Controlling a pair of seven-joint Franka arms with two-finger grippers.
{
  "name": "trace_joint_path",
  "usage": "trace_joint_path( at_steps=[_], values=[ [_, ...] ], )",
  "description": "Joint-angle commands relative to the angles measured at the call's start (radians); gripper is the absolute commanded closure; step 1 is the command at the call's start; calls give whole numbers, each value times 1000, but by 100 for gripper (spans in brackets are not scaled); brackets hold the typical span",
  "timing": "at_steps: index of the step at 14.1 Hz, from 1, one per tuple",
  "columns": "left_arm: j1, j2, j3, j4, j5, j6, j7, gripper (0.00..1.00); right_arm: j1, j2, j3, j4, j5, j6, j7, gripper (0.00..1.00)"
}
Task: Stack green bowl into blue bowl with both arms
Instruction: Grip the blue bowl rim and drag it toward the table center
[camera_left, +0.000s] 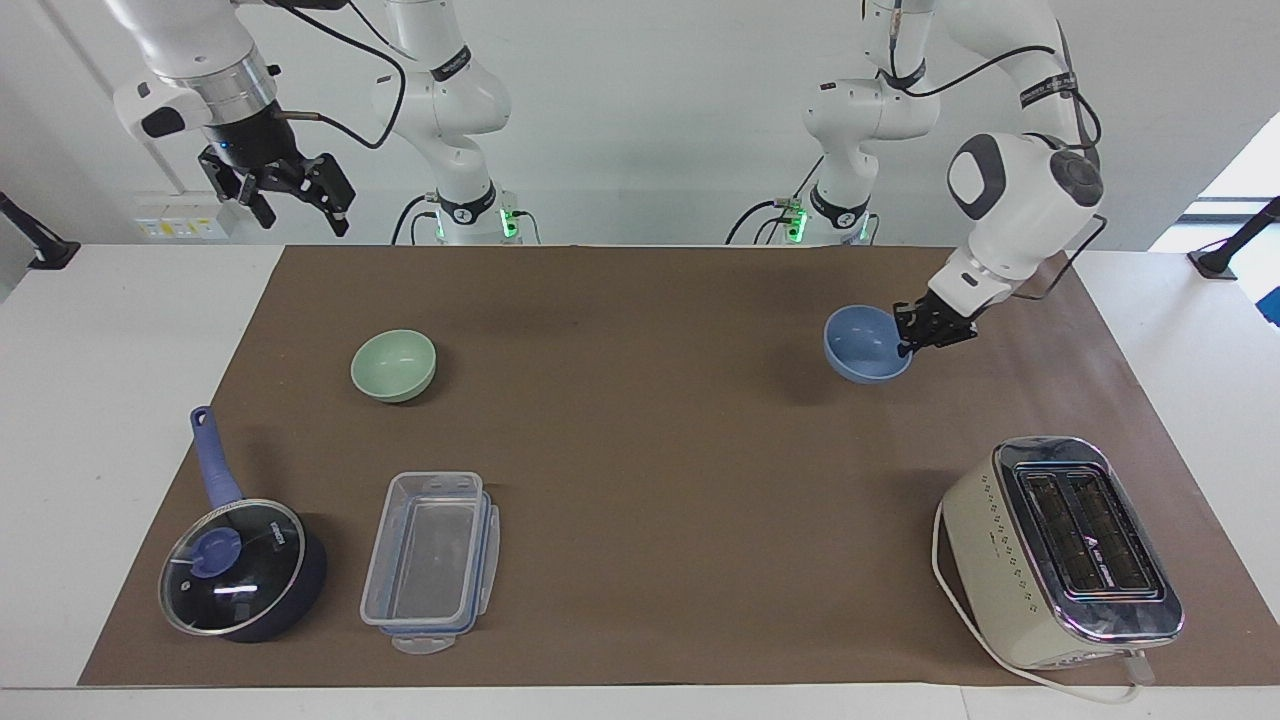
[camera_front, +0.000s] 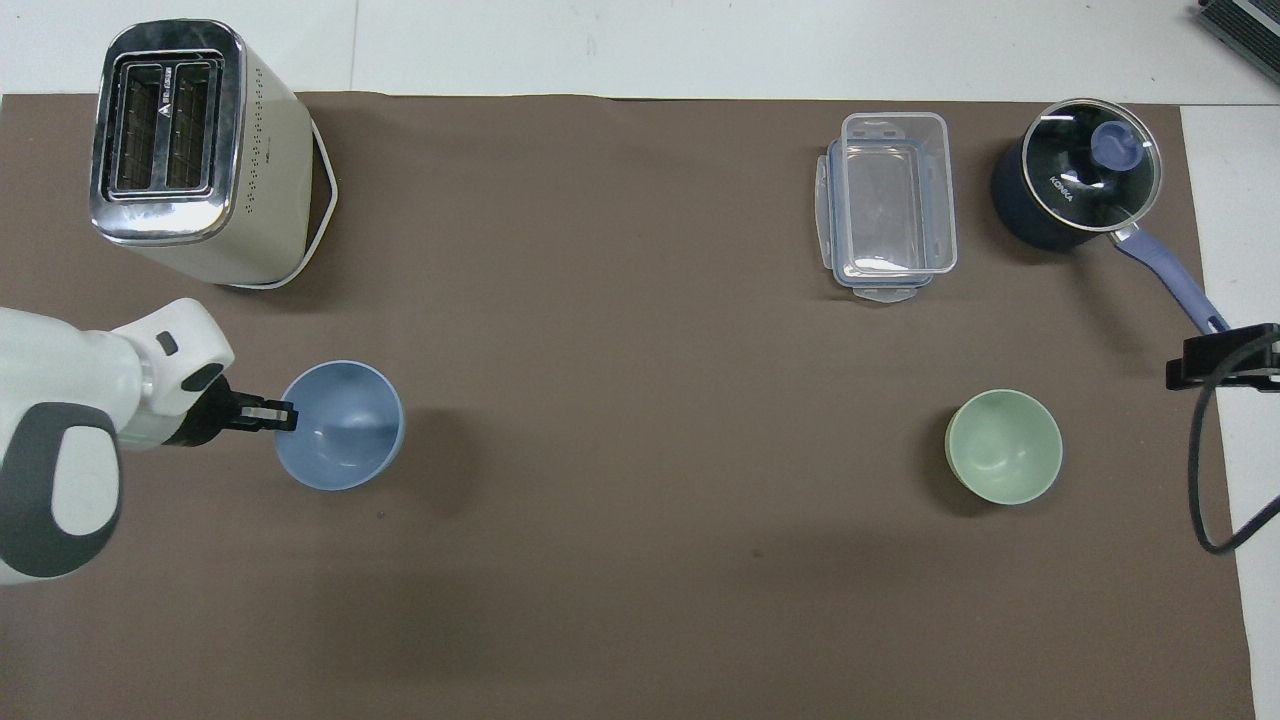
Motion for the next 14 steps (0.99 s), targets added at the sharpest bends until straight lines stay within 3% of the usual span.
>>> trace_joint_path(
  at_steps=[1,8,14],
  values=[
    [-162,10,15,8,18,50,-179,100,-11,-17,5,-19,20,2,16,0],
    [-553,166,15,34,19,343,-622,100,-11,-17,5,-19,20,2,16,0],
    [-637,257,12,139,65,343,-708,100,-11,-17,5,-19,20,2,16,0]
  ],
)
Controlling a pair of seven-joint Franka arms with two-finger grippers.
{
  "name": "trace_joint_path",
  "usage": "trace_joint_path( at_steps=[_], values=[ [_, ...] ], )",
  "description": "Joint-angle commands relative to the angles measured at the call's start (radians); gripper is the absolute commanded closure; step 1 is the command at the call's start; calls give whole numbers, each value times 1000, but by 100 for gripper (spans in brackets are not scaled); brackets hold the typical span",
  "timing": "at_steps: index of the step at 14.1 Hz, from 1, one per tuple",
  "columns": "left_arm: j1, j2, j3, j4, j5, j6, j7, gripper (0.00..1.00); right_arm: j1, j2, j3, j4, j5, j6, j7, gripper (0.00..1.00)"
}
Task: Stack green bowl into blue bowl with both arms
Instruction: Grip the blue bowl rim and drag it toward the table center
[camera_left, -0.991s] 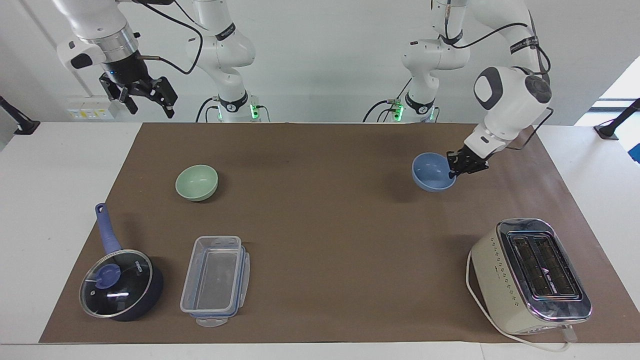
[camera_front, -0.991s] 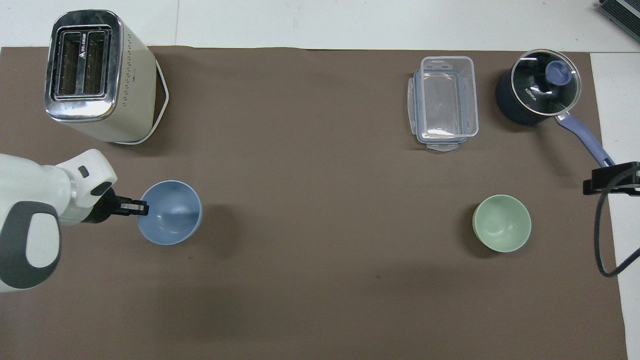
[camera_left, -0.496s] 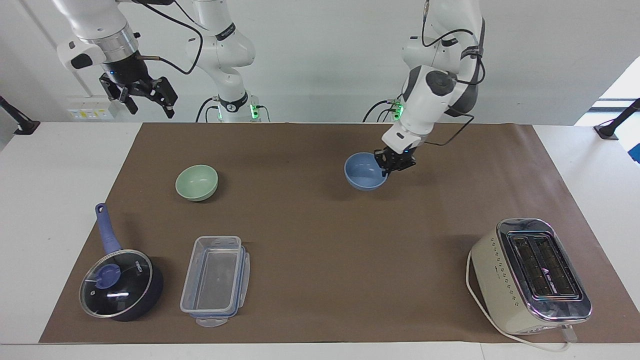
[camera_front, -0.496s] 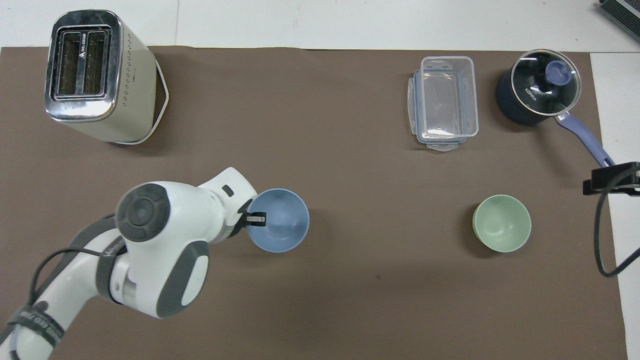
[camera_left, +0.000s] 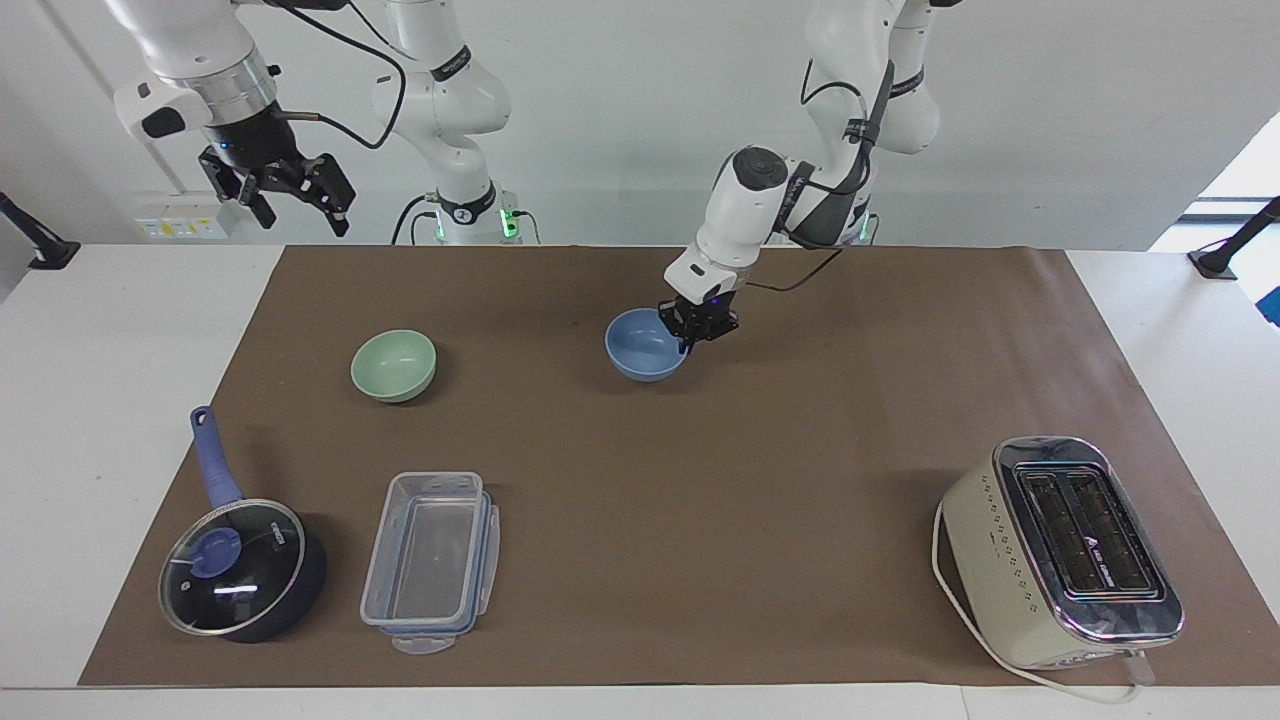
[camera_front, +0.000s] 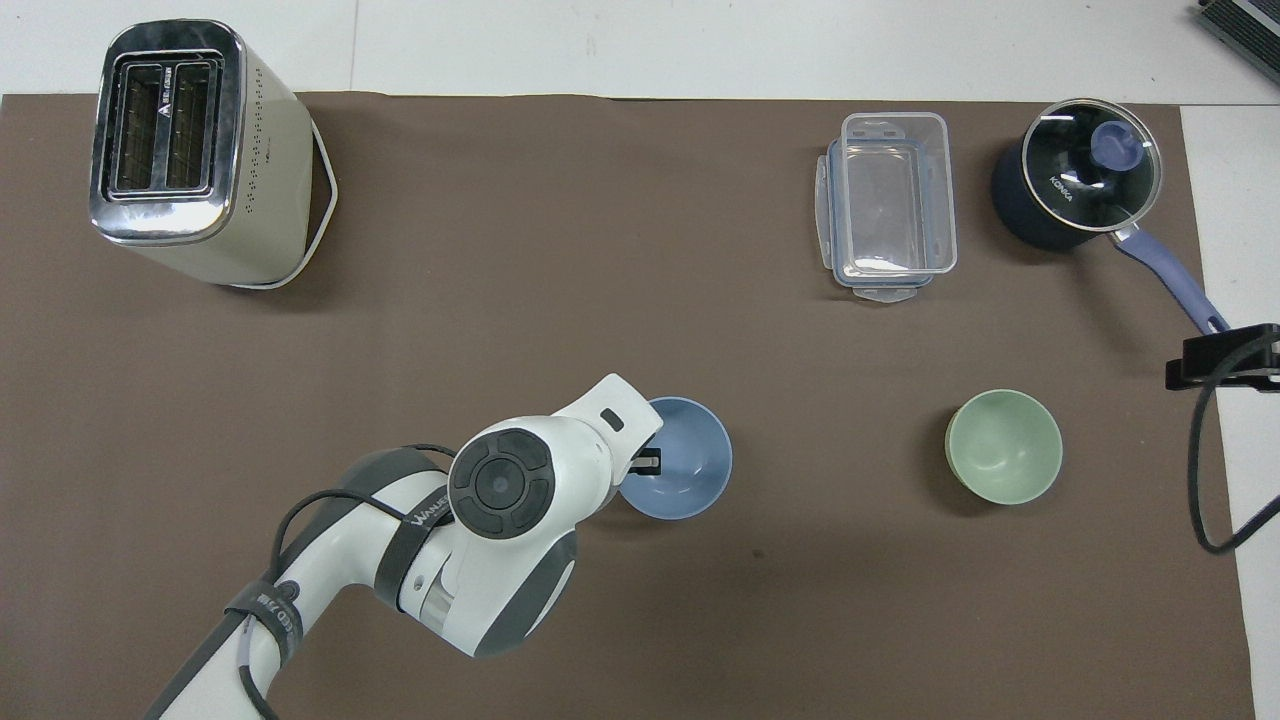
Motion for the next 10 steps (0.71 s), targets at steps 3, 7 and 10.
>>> trace_joint_path(
  at_steps=[3,7,10],
  values=[
    [-30,38,18,43,24,-4,-27,100,-11,-17,5,-19,20,1,16,0],
    [-33,62,16,51,24,-14,-26,100,-11,-17,5,-19,20,1,16,0],
    [-40,62,16,47,24,-19,-26,56,-11,-17,5,-19,20,2,16,0]
  ],
)
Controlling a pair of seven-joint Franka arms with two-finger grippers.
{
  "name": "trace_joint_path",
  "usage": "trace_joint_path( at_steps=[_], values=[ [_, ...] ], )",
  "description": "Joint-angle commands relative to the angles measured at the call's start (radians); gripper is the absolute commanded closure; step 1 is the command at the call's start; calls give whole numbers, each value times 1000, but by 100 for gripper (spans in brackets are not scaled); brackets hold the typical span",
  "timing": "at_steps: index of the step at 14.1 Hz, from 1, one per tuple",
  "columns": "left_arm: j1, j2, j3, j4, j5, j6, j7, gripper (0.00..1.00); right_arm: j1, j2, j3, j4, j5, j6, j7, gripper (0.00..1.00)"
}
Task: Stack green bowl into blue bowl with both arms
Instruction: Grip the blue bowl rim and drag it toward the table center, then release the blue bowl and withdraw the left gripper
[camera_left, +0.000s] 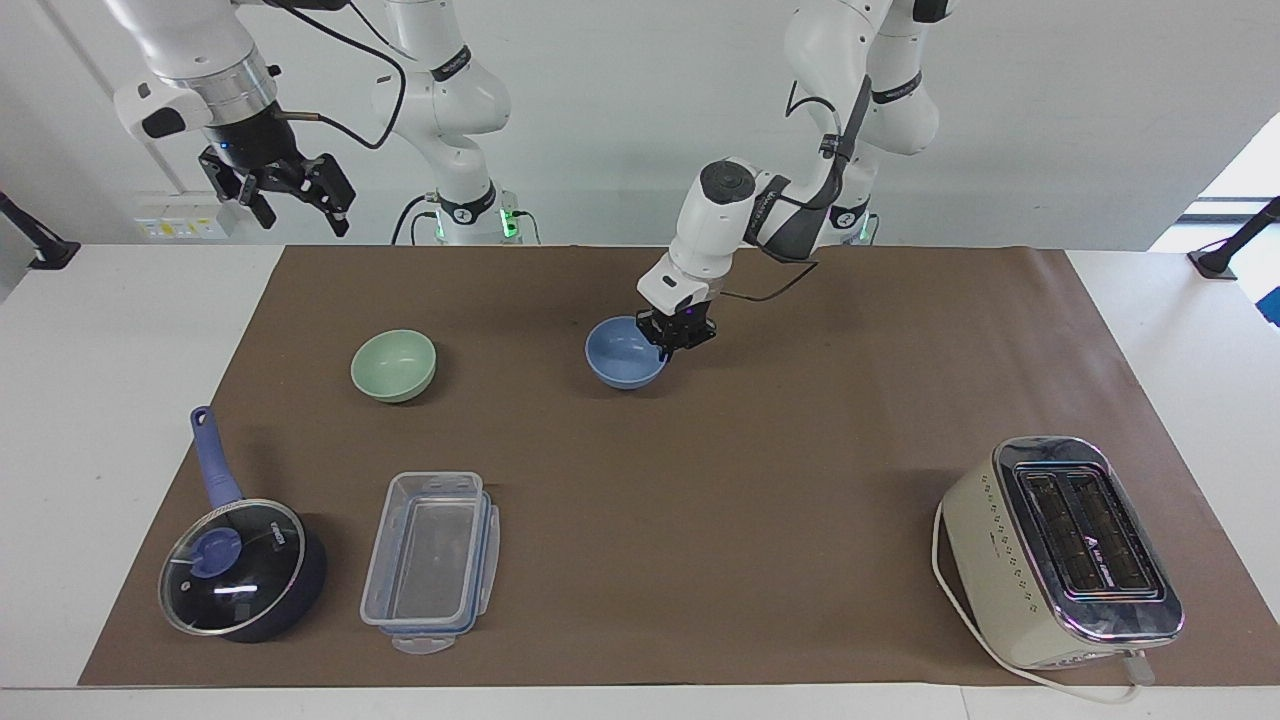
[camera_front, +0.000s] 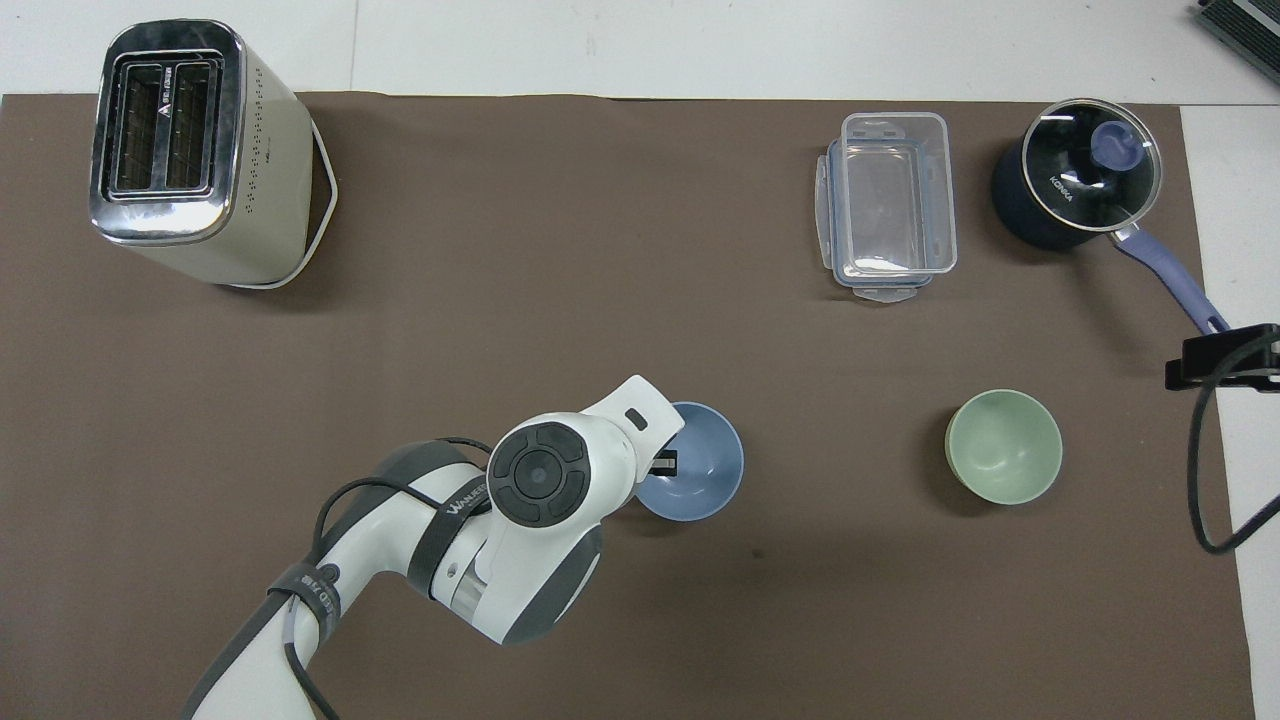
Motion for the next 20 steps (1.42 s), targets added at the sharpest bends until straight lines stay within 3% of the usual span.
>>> trace_joint_path(
  at_steps=[1,3,4,9,11,14,18,20],
  values=[
    [-20,6,18,18,22,-16,-17,45,-11,-16,5,-17,20,1,16,0],
    [-14,6,18,19,22,-16,-10,6,-11,-16,5,-3,14,-5,5,0],
    [-11,5,20,21,22,-16,-8,0,-11,-16,6,-1,10,-5,3,0],
    [61,-90,29,21,25,-91,68,0,-19,-16,6,-32,12,56,-15,0],
    [130,-164,29,21,25,-172,157,0,-31,-12,6,-91,18,77,-47,0],
    [274,-282,29,42,74,-325,309,0,-31,-12,6,-203,18,205,-110,0],
    [466,-299,30,204,114,-575,539,0,-66,0,5,-329,18,358,-210,0],
    [542,-299,30,254,143,-611,616,0,-80,33,5,-368,18,416,-231,0]
  ],
)
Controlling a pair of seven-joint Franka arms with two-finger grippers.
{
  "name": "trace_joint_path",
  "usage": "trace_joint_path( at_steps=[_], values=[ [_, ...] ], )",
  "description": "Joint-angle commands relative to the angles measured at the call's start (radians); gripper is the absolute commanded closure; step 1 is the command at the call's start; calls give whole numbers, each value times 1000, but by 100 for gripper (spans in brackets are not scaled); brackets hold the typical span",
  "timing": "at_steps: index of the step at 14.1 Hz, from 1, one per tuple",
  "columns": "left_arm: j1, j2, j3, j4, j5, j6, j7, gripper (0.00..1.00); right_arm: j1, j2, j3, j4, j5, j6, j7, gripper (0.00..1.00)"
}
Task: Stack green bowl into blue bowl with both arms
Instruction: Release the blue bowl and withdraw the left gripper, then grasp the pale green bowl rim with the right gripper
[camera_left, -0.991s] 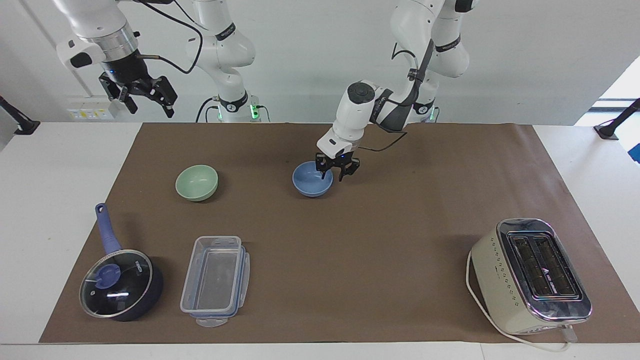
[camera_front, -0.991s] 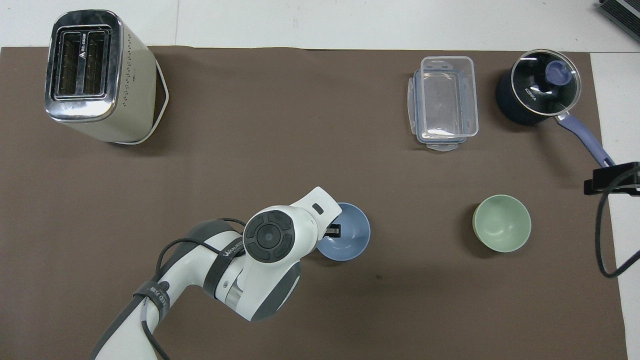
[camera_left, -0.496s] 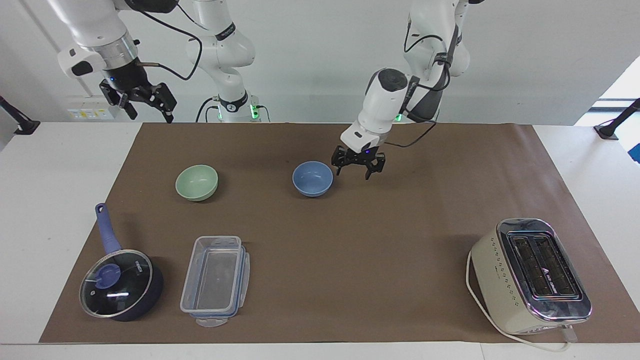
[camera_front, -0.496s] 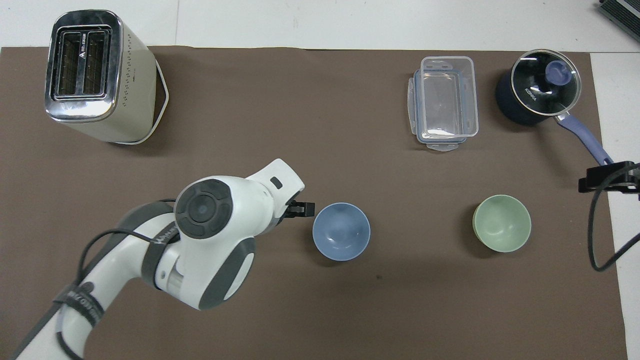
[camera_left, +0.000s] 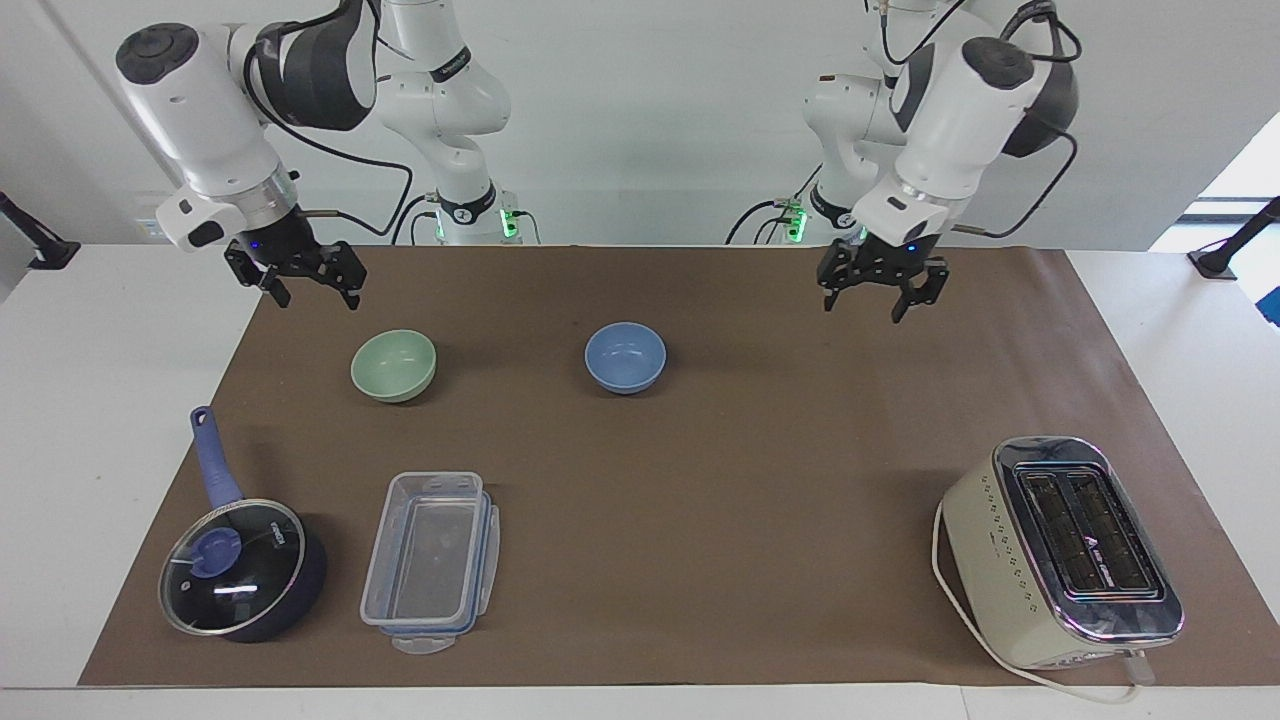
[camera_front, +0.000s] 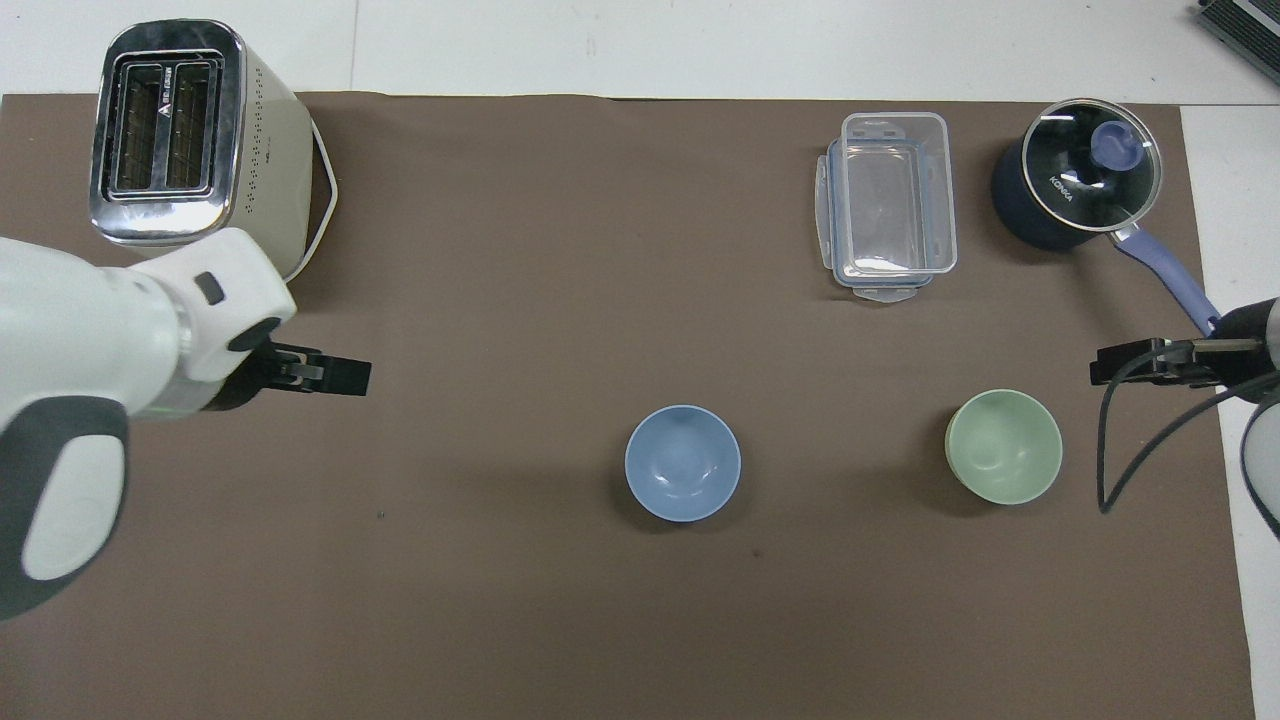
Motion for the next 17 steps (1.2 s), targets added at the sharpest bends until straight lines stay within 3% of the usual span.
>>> trace_joint_path(
  at_steps=[1,6,11,17],
  values=[
    [87,21,-15,88,57,-77,97,0,-21,21,7,-76,18,93,-44,0],
    [227,38,-15,276,90,-209,224,0,-28,44,5,-252,20,306,-110,0],
    [241,157,-13,482,76,-393,224,0,-60,86,7,-347,23,430,-202,0],
    [235,144,-16,471,34,-416,210,0,-75,101,7,-389,27,467,-262,0]
  ],
)
